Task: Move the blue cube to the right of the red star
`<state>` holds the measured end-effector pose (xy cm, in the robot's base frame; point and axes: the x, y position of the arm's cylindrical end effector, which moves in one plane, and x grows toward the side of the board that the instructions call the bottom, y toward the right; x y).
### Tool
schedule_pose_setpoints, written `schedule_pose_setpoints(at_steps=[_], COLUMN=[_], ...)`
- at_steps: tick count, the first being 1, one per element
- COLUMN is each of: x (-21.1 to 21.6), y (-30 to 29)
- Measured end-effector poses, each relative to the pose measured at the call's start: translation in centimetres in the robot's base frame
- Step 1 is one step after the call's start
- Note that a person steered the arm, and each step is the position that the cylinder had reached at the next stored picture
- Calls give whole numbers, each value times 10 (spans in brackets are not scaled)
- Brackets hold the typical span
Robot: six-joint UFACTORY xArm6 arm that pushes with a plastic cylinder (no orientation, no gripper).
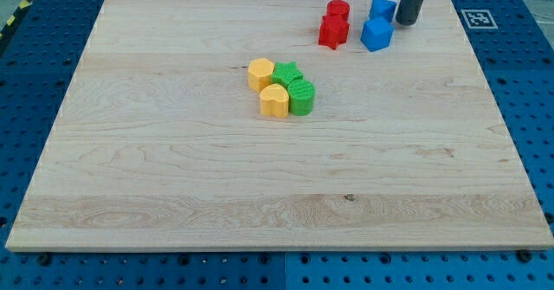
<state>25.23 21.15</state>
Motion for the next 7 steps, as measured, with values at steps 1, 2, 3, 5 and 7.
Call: schedule_pose_setpoints(at_steps=[1,2,3,5,7], x=[-11,-14,-15,-34,44], y=[-7,-36,-65,-1,63])
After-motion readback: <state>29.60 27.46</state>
